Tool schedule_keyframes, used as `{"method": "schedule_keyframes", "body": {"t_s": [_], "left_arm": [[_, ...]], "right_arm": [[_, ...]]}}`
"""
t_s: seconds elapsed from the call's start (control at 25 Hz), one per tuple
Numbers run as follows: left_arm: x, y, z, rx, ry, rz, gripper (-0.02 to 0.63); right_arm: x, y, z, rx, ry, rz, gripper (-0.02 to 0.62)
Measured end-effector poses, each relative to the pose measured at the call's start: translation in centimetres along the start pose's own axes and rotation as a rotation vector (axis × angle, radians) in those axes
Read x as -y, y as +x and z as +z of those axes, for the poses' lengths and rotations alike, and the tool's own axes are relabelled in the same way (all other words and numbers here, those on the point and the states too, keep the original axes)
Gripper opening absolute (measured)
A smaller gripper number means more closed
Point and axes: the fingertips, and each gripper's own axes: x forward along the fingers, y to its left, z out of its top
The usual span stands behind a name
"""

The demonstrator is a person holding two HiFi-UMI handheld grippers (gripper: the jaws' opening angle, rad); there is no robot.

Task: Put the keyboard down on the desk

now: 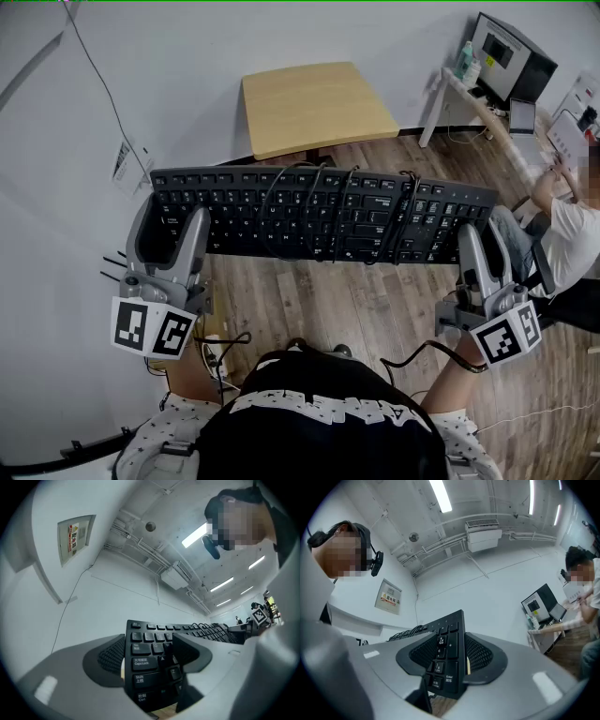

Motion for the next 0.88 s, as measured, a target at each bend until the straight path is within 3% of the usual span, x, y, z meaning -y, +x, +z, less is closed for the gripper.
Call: {"method": "schedule_keyframes", "body": {"t_s": [0.88], "left_arm": [[0.18,0.06,-0.01,0.008,-0.002,-0.027,0.298]], "right_arm": [[-0.18,-0.62,0.24,0.033,0.001,-0.024,0.202]]}}
